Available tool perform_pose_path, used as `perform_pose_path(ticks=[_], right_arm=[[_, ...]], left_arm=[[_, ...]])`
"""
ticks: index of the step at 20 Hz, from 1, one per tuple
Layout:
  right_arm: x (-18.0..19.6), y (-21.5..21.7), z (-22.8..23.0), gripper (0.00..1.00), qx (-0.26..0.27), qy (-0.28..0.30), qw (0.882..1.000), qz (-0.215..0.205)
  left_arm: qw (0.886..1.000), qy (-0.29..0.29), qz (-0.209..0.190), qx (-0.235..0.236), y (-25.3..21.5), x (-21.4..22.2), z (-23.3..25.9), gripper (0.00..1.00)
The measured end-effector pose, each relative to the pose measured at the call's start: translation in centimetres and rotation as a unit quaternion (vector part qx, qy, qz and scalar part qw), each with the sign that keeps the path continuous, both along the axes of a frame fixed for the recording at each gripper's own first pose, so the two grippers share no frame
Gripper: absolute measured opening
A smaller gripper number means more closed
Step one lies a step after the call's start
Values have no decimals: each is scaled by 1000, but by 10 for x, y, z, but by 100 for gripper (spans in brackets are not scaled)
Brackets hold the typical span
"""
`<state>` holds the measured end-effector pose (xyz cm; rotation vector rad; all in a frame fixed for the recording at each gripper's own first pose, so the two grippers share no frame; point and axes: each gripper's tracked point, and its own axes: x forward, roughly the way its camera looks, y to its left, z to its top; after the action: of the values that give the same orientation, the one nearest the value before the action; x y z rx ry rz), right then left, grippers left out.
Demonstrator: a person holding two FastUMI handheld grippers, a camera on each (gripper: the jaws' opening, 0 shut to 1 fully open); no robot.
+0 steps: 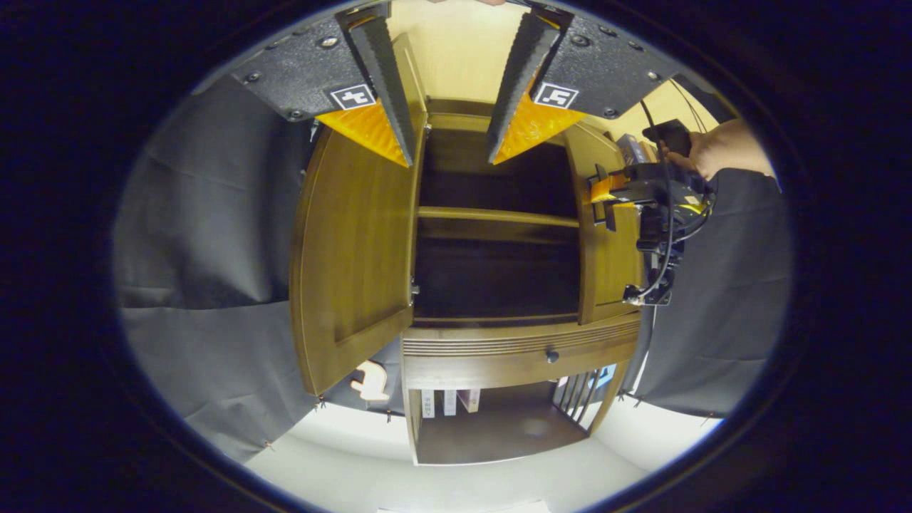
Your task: Open the right door of the double-door shoe cabinet with the right hand, and open the left door with the left hand.
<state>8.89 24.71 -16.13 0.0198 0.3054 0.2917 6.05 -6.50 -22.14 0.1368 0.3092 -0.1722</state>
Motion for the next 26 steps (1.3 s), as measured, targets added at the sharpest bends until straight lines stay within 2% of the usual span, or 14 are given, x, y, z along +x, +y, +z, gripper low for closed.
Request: perform_pose_path(ticks=[8, 18, 19, 20, 25, 26], right_arm=[[10, 15, -2, 67, 3, -1, 1000, 26], [20, 31, -13, 73, 2, 5, 999, 46], [20, 34, -11, 74, 4, 3, 999, 48], [21, 35, -10, 74, 5, 1, 999, 50], [22, 41, -8, 74, 3, 0, 999, 54], [22, 41, -8, 73, 0, -1, 999, 54]], left_arm=[[1000, -6, 26, 3, 17, -25, 4, 26], [999, -4, 49, 7, 47, -60, 10, 25], [999, -4, 52, 8, 50, -63, 11, 32], [998, -3, 54, 9, 53, -66, 11, 25], [997, 0, 70, 17, 71, -80, 12, 23], [997, -1, 74, 21, 75, -81, 13, 28]])
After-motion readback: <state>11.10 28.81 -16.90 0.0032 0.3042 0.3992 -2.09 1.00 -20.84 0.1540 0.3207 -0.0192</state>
